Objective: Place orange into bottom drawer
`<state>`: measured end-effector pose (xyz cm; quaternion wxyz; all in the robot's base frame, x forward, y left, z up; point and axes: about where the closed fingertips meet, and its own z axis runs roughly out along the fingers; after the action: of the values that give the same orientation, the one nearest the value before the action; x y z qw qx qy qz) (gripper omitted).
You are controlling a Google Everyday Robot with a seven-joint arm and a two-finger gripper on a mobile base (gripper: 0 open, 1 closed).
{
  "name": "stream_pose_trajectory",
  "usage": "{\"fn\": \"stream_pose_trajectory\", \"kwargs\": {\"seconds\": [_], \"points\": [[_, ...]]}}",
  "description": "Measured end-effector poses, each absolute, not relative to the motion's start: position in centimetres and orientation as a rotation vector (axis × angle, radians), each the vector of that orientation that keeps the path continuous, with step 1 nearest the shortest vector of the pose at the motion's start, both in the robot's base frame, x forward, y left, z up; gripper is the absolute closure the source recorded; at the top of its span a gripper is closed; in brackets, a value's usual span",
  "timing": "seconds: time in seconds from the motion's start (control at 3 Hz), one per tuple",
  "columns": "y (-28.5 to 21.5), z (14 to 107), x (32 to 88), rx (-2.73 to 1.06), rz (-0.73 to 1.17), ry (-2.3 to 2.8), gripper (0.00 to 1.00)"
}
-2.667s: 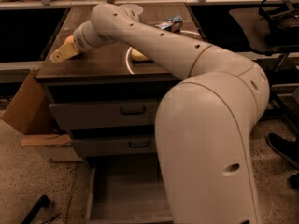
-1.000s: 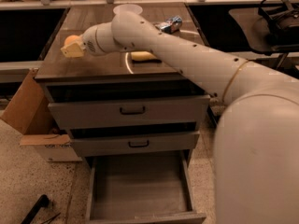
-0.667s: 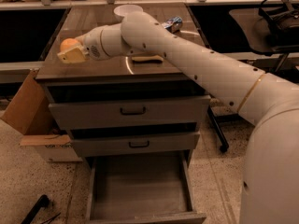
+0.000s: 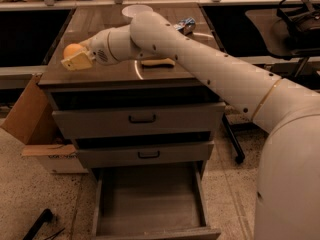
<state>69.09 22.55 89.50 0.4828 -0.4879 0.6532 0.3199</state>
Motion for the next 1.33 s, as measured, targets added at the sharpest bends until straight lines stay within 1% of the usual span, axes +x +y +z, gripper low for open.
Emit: {"fn": "stream_pose_trajectory", "kwargs": {"seconds": [0.33, 0.67, 1.33], "points": [[22.1, 88.4, 66.1, -1.315, 0.776, 1.569, 1.00], [20.7, 86.6, 61.9, -1.441, 0.713, 1.538, 1.00], [18.5, 81.0, 57.5, -1.541, 0.649, 1.599, 1.00]]}}
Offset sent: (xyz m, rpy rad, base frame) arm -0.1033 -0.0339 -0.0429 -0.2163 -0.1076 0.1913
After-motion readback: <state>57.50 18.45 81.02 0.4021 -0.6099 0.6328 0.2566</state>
